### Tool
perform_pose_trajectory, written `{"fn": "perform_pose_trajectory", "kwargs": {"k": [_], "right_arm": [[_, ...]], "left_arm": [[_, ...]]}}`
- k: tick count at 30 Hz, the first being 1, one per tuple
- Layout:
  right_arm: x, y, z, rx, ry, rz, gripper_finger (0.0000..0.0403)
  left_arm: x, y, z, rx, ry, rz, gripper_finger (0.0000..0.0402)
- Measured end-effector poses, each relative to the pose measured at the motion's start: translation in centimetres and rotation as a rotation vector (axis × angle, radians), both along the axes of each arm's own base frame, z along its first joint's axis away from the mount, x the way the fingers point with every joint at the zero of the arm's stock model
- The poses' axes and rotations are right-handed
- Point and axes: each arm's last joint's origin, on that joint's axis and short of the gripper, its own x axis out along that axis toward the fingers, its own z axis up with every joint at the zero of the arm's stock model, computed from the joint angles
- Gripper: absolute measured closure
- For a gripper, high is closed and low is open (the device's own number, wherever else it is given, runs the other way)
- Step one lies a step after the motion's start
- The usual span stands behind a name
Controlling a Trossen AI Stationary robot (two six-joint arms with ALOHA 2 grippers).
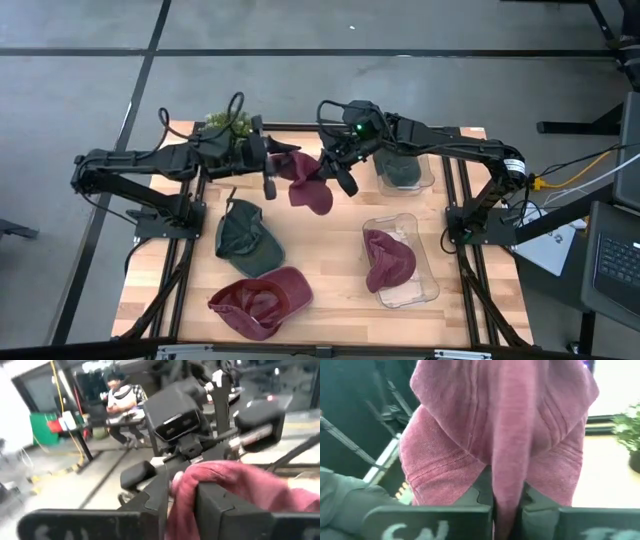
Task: Pick & Place hat
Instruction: Put the top red cap into the bottom transparent bin
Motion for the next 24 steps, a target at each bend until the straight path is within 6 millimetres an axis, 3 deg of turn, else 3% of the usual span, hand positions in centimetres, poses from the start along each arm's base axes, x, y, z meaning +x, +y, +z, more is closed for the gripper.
{"fn": "perform_pose_trajectory", "kwargs": {"k": [8, 14, 19, 24], "right_arm": [[-0.3, -0.4, -1.0, -0.144, 0.094, -0.115, 0.0390], [-0.6, -0.7, -1.7, -0.407, 0.203, -0.347, 0.0390], [-0.5, -0.2, -1.7, -0.614, 0.238, -0.488, 0.0390], [-0.3, 0.7, -1.5, -0.704, 0.232, -0.497, 0.0390]], "left_arm": [[-3.4, 0.2, 1.8, -0.284, -0.180, 0.109, 0.0253], [-5.5, 0.6, 2.2, -0.676, -0.343, 0.183, 0.0212], [-5.4, 1.0, 1.2, -0.899, -0.325, 0.201, 0.0205], [-3.7, 1.8, -0.1, -1.063, -0.330, 0.301, 0.0204]]}}
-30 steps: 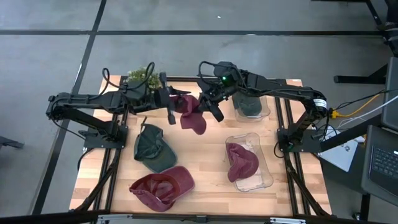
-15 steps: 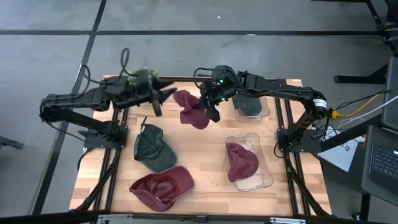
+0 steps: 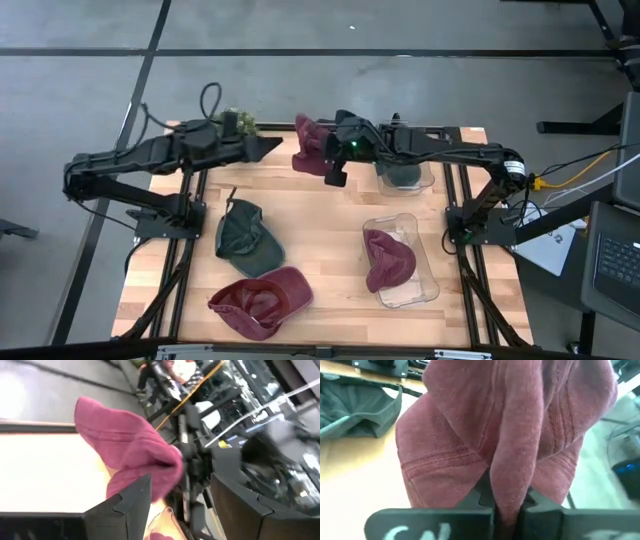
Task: Pick & Place hat
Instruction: Put the top red cap into the bottom transparent bin
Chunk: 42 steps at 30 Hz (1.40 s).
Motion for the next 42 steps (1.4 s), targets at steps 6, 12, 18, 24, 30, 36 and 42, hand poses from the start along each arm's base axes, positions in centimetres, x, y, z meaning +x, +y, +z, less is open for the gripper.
{"fn": "perform_pose_trajectory", "kwargs": {"k": [6, 12, 18, 24, 30, 36, 42], "right_arm": [[0.2, 1.2, 0.1, -0.062, 0.018, 0.033, 0.0390], [0.3, 1.4, 0.0, -0.067, 0.022, 0.033, 0.0390], [0.2, 1.4, -0.2, -0.055, 0.033, 0.030, 0.0390], [0.3, 1.5, -0.2, -0.047, 0.031, 0.037, 0.0390], [0.3, 1.5, -0.2, -0.040, 0.032, 0.042, 0.0386], [0.2, 1.6, -0.4, 0.029, 0.024, 0.058, 0.0380], [0.3, 1.9, -0.4, 0.154, -0.011, 0.120, 0.0341]], "left_arm": [[2.7, 1.1, -1.5, -0.074, 0.040, -0.041, 0.0194], [4.6, 2.1, -2.1, -0.082, 0.015, -0.052, 0.0172], [5.2, 2.7, -2.2, -0.050, 0.004, -0.088, 0.0162], [6.3, 3.0, -2.8, -0.080, 0.006, -0.165, 0.0162], [7.3, 3.1, -3.8, -0.094, 0.043, -0.219, 0.0180], [7.0, 3.1, -3.6, -0.009, 0.068, -0.244, 0.0262], [6.3, 3.0, -3.0, 0.080, 0.088, -0.234, 0.0378]]}}
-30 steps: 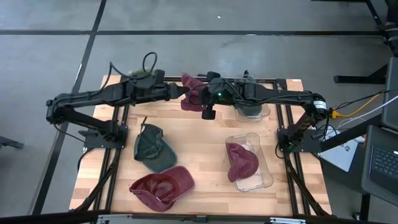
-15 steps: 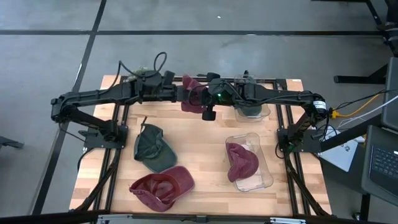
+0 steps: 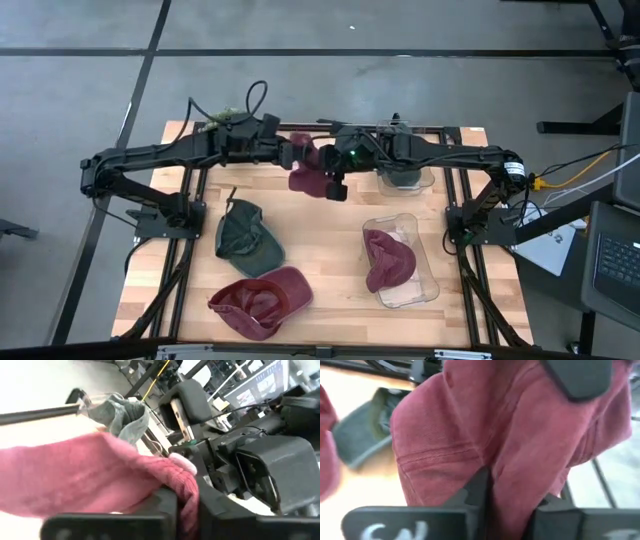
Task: Pick & Place hat
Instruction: Put the top red cap into the bottom transparent bin
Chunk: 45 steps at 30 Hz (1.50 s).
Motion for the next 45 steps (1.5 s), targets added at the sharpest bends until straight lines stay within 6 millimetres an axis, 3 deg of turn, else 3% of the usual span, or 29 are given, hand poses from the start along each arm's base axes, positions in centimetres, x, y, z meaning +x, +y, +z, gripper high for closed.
{"fn": "perform_pose_trajectory", "kwargs": {"k": [8, 15, 19, 22, 26, 32, 45], "right_arm": [[-0.3, -0.4, -0.3, 0.185, 0.005, 0.002, 0.0235], [-0.5, -0.9, -0.5, 0.374, 0.020, 0.116, 0.0132], [-0.4, -0.9, -0.3, 0.414, 0.002, 0.173, 0.0096], [-0.2, -0.9, 0.0, 0.415, -0.032, 0.181, 0.0083], [0.0, -0.9, 0.4, 0.411, -0.085, 0.187, 0.0080], [0.1, -1.4, 0.7, 0.402, -0.115, 0.183, 0.0080], [0.1, -1.4, 0.7, 0.456, -0.118, 0.148, 0.0079]], "left_arm": [[-2.7, -0.7, 0.5, 0.234, 0.140, -0.088, 0.0393], [-6.1, -3.4, 2.2, 0.384, 0.101, -0.308, 0.0394], [-7.6, -3.9, 2.0, 0.435, 0.201, -0.210, 0.0394], [-7.7, -3.8, 2.5, 0.431, 0.164, -0.156, 0.0394], [-6.3, -4.6, 3.3, 0.494, 0.033, -0.271, 0.0394], [-6.3, -4.4, 1.7, 0.485, 0.224, -0.162, 0.0394], [-4.2, -4.5, 0.8, 0.413, 0.236, -0.154, 0.0393]]}}
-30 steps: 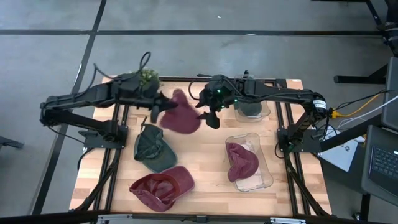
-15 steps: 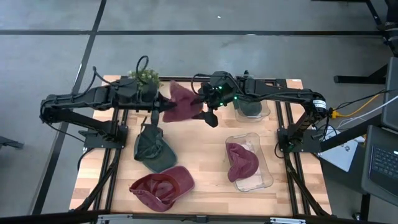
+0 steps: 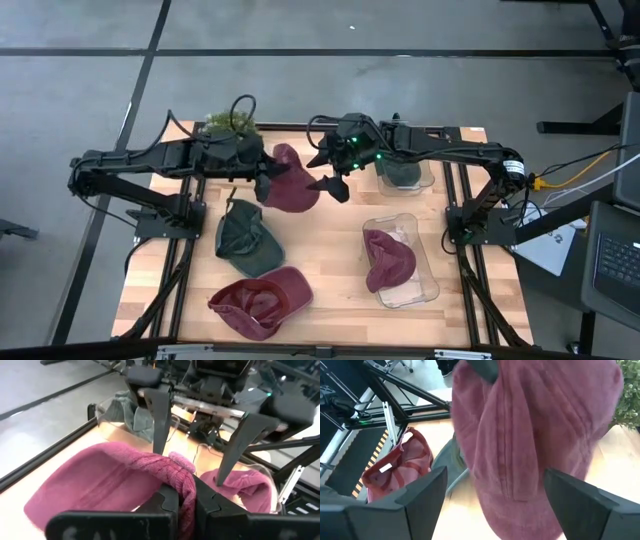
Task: Pick & Place hat
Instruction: Put the top red cap into the bottom transparent bin
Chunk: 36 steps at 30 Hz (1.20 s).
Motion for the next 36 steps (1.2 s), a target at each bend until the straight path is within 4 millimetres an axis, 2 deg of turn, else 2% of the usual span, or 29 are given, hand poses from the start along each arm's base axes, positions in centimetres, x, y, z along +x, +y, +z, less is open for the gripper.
{"fn": "perform_pose_trajectory", "kwargs": {"k": [9, 19, 36], "right_arm": [[-0.2, 0.0, -0.3, 0.017, 0.038, -0.006, 0.0079], [-2.9, -0.2, -0.1, 0.000, 0.188, -0.004, 0.0079], [-5.3, 0.6, -1.2, -0.010, 0.420, 0.060, 0.0079]], "left_arm": [[1.4, 0.0, -0.7, 0.005, 0.021, -0.044, 0.0393], [1.5, -0.1, -0.6, -0.015, 0.002, -0.037, 0.0392], [1.6, -0.2, -0.3, -0.071, -0.040, -0.081, 0.0394]]}}
